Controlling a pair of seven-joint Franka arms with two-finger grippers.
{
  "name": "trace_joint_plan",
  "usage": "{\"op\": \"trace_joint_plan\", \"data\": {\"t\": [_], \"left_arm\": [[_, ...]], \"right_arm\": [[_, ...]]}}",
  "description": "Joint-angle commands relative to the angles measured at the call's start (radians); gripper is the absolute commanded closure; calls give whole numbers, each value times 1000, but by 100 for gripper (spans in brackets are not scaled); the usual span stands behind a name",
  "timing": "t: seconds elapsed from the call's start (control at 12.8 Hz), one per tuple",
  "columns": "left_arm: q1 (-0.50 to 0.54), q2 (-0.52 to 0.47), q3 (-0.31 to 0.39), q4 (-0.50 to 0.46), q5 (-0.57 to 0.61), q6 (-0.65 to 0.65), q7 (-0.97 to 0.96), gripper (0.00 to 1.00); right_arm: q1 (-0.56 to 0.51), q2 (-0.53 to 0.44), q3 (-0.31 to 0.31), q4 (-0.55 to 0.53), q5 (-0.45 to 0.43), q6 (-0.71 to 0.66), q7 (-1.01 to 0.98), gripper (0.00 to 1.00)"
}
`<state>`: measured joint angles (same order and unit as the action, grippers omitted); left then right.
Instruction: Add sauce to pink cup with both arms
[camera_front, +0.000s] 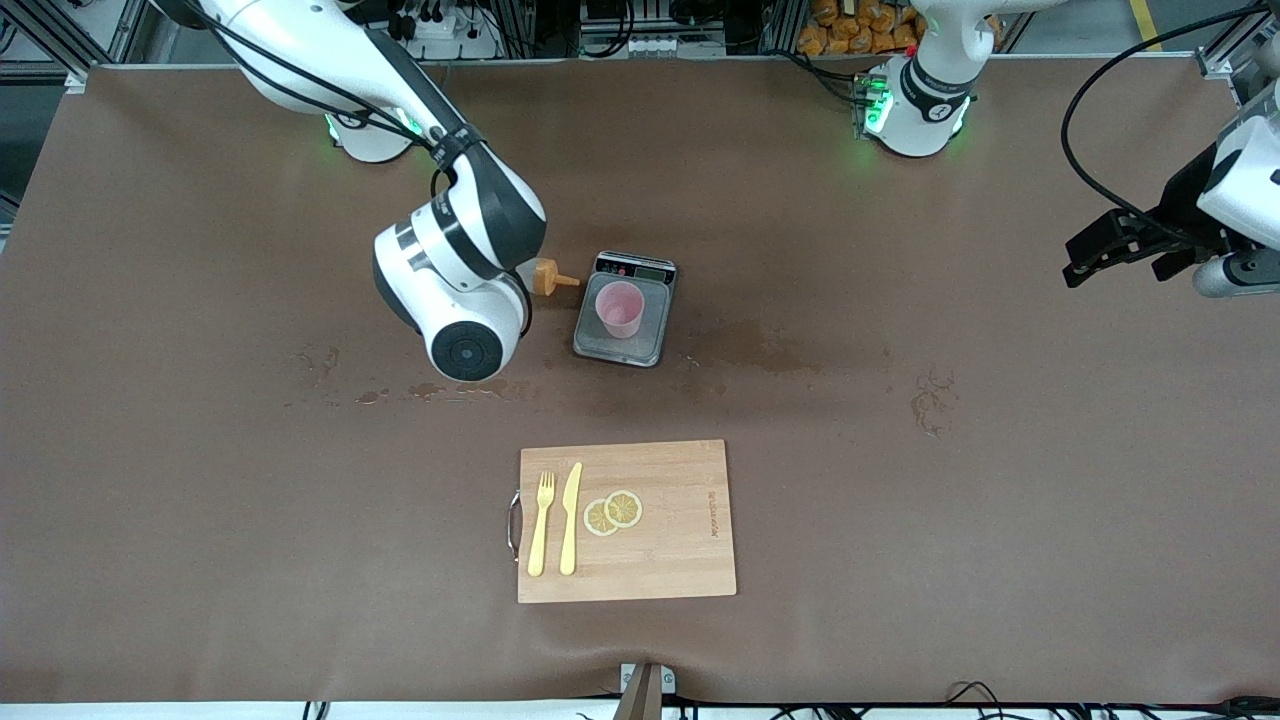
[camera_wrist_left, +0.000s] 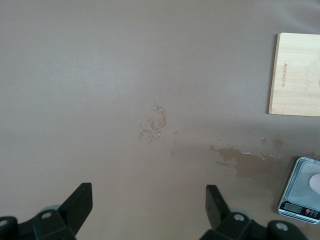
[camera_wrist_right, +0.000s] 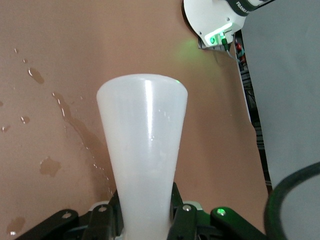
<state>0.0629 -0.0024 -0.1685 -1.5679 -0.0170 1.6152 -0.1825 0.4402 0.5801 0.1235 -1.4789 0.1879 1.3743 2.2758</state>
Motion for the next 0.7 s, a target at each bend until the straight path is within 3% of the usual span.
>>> {"op": "trace_joint_plan", "data": {"t": [0.0, 0.63], "left_arm": [[2, -19, 4, -1, -20, 2, 20, 0], [0, -24, 4, 0, -18, -20, 18, 0]], "right_arm": [[41, 18, -7, 11, -60, -14, 76, 68], [49, 72, -12, 109, -117, -139, 110, 72]]}}
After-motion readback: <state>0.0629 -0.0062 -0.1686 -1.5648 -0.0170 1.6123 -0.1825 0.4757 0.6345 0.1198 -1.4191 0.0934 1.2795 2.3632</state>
